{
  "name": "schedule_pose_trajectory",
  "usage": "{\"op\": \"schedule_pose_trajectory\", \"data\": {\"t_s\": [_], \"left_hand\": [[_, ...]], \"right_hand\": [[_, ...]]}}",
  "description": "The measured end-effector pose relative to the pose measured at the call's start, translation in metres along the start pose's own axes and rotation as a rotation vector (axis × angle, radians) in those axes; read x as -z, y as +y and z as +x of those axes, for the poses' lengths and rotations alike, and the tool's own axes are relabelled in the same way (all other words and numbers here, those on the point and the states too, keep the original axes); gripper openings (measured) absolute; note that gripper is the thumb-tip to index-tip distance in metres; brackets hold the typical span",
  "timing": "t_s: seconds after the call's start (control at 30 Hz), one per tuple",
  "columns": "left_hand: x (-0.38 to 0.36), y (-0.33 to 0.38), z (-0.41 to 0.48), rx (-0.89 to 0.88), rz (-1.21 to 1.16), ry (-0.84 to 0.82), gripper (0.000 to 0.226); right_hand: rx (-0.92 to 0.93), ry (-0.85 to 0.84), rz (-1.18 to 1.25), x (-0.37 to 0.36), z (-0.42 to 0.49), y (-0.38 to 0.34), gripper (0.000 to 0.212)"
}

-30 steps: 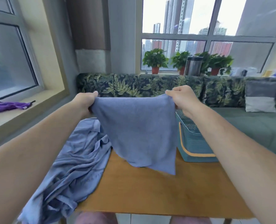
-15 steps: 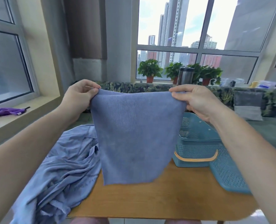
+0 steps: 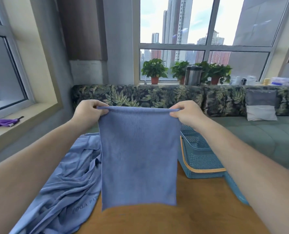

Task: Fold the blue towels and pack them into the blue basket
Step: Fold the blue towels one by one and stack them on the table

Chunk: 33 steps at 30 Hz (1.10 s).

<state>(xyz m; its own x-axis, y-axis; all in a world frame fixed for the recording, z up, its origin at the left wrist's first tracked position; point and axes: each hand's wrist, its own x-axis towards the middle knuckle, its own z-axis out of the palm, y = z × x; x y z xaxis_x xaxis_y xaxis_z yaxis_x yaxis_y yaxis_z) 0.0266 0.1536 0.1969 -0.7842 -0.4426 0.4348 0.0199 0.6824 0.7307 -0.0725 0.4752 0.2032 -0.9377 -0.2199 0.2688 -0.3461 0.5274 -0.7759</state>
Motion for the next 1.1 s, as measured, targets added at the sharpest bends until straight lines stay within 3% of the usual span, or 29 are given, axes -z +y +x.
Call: {"op": "schedule_pose_trajectory", "data": {"t_s": [0.07, 0.13, 0.23, 0.37, 0.57, 0.7, 0.8, 0.93, 1.1], "left_hand": [[0.001, 0.004, 0.013, -0.083, 0.037, 0.052, 0.002], [0.003, 0.006, 0.025, -0.171, 0.064, 0.086, 0.005], [0.004, 0.004, 0.022, -0.201, 0.105, 0.119, 0.007], [-0.016, -0.025, -0.031, -0.111, 0.046, 0.057, 0.006], [-0.088, -0.12, -0.153, 0.172, -0.103, -0.15, 0.019], [-0.128, -0.168, -0.223, 0.291, -0.052, -0.257, 0.004], [-0.134, -0.179, -0.239, 0.251, -0.027, -0.199, 0.006], [-0.13, -0.181, -0.237, 0.256, -0.055, -0.186, 0.006], [-0.118, -0.18, -0.245, 0.306, -0.104, -0.173, 0.025]], "right_hand": [[0.07, 0.115, -0.107, -0.003, 0.017, 0.003, 0.015], [0.153, 0.208, -0.156, -0.001, 0.025, 0.002, 0.018], [0.237, 0.224, -0.147, 0.0, 0.015, 0.0, 0.018], [0.154, 0.174, -0.066, -0.017, -0.031, 0.024, 0.016], [-0.116, 0.015, 0.117, -0.088, -0.125, 0.145, 0.029], [-0.241, -0.006, 0.139, -0.124, -0.185, 0.216, 0.023], [-0.215, 0.02, 0.102, -0.129, -0.2, 0.235, 0.012], [-0.15, 0.03, 0.084, -0.127, -0.201, 0.239, 0.014], [-0.024, 0.094, -0.066, -0.13, -0.2, 0.248, 0.039]]}}
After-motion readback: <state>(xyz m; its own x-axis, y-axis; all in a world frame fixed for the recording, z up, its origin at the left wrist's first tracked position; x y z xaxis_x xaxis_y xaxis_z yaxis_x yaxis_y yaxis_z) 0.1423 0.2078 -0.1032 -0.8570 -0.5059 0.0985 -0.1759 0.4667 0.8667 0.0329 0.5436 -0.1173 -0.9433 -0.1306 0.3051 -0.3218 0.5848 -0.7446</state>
